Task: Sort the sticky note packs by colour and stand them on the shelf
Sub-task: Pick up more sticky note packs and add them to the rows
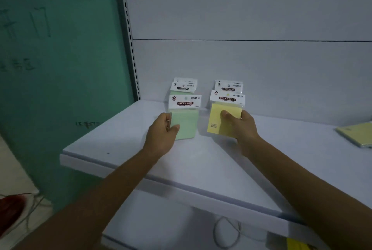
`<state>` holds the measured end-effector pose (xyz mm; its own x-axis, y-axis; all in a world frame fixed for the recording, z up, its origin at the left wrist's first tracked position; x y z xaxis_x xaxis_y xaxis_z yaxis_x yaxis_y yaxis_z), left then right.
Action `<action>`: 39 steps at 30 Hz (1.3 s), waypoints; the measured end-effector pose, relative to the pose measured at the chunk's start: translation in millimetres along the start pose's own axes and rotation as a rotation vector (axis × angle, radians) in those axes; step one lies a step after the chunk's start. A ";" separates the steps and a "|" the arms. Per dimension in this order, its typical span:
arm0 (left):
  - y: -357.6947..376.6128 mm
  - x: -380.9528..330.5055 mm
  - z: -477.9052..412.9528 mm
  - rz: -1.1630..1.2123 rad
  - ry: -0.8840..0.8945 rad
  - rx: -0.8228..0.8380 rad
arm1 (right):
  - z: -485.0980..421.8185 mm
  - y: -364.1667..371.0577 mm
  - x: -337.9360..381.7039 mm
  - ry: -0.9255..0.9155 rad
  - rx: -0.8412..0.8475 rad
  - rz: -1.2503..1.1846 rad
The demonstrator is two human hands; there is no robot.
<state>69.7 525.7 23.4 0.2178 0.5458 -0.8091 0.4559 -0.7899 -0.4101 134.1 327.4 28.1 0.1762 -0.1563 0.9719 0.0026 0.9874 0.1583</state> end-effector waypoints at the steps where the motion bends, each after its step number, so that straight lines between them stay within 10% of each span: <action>1: 1.0 5.7 -9.6 -0.006 -0.003 0.007 | -8.4 1.3 0.6 -0.006 -0.027 0.013; 24: 9.7 87.1 -150.6 0.048 0.254 0.159 | -95.0 33.7 -3.5 -0.187 -0.770 0.435; 39: 20.5 98.5 -156.0 -0.105 0.199 0.363 | -103.2 49.9 -13.3 -0.121 -0.743 0.573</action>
<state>235.1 606.9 1.0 0.3652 0.6435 -0.6727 0.1585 -0.7551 -0.6362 233.5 381.4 5.1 0.2414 0.3971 0.8854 0.5814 0.6713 -0.4596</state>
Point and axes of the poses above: each hand's wrist, its own z-axis away from the middle knuckle, its own y-axis out of the palm, x = y × z, the point moved 2 cm from there along -z, towards the middle knuckle, and after that the axes turned 12 degrees about y, right-handed, at the moved point
